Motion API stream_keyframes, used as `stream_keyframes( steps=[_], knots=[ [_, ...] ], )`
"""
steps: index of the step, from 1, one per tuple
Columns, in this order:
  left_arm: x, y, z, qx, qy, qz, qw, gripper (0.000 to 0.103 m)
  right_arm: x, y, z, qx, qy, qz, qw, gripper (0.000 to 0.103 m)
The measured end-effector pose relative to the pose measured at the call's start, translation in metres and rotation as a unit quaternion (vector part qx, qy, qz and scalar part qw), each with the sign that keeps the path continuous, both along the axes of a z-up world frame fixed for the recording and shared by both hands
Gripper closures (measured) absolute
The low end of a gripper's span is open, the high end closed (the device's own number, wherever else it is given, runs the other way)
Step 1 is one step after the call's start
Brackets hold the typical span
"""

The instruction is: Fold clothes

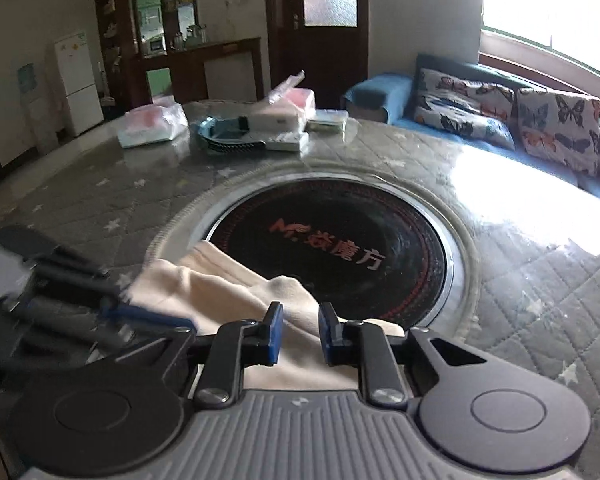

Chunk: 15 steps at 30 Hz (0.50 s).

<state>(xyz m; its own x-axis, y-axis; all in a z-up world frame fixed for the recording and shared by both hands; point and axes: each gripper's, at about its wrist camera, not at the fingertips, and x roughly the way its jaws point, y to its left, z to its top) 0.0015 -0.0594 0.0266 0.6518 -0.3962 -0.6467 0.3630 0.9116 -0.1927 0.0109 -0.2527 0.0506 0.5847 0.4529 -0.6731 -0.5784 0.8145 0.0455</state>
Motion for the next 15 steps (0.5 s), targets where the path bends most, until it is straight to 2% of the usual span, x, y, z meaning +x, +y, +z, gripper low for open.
stream_keyframes(
  steps=[7,11,15],
  knots=[
    [0.032,0.008,-0.005,0.006,0.014,0.049,0.9987,0.094,0.016,0.012,-0.012,-0.004,0.008,-0.011,1.0,0.085],
    [0.042,0.008,-0.013,0.013,0.027,0.058,0.9978,0.094,0.025,0.017,-0.027,-0.008,0.021,-0.017,1.0,0.085],
    [0.041,0.012,-0.01,0.011,0.025,0.057,0.998,0.094,0.019,0.016,-0.02,-0.008,0.01,-0.015,1.0,0.085]
  ],
)
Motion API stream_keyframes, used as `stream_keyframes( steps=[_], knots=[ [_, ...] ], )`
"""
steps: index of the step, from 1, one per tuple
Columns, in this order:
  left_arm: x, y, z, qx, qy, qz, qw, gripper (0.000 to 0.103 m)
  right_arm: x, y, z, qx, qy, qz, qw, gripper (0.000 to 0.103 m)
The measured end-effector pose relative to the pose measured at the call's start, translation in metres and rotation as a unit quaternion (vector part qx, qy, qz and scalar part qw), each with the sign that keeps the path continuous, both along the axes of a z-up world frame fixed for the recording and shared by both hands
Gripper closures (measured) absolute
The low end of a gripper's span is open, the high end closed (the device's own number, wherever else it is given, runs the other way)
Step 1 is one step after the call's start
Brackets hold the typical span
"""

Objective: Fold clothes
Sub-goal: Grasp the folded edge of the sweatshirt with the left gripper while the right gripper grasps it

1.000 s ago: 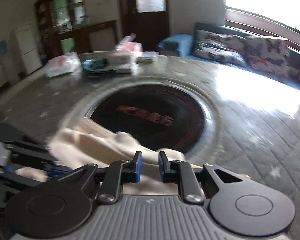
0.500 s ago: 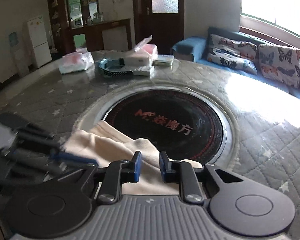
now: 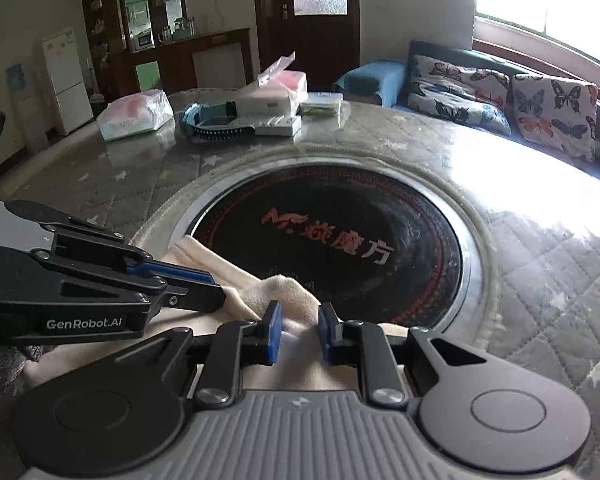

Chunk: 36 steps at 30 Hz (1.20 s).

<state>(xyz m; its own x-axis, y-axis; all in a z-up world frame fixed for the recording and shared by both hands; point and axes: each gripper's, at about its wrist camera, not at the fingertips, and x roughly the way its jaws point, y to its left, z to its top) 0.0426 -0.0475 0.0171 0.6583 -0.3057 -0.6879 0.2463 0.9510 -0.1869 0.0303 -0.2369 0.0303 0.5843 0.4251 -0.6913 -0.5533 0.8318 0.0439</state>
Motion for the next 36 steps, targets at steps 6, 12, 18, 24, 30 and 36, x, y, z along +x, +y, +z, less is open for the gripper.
stream_keyframes(
  steps=[6,12,18,24,30,36],
  knots=[
    [-0.015,0.024,0.015,-0.003,-0.012,0.023,0.9997,0.066,-0.036,0.002,0.023,-0.006,-0.021,0.043,0.999,0.08],
    [-0.033,0.055,0.03,-0.001,-0.025,0.063,0.9977,0.057,-0.088,0.023,0.038,-0.008,-0.04,0.117,0.992,0.071],
    [-0.048,0.075,0.028,-0.012,-0.008,0.098,0.9951,0.049,-0.127,0.061,0.03,-0.038,-0.057,0.196,0.978,0.066],
    [-0.06,0.082,0.02,-0.062,0.021,0.116,0.9911,0.047,-0.138,0.091,0.011,-0.084,-0.081,0.219,0.969,0.06],
    [-0.061,0.082,0.015,-0.118,0.052,0.146,0.9809,0.046,-0.13,0.103,0.001,-0.103,-0.084,0.196,0.972,0.075],
    [-0.056,0.083,0.014,-0.174,0.073,0.176,0.9661,0.044,-0.124,0.085,0.018,-0.05,-0.077,0.175,0.98,0.087]
  ],
)
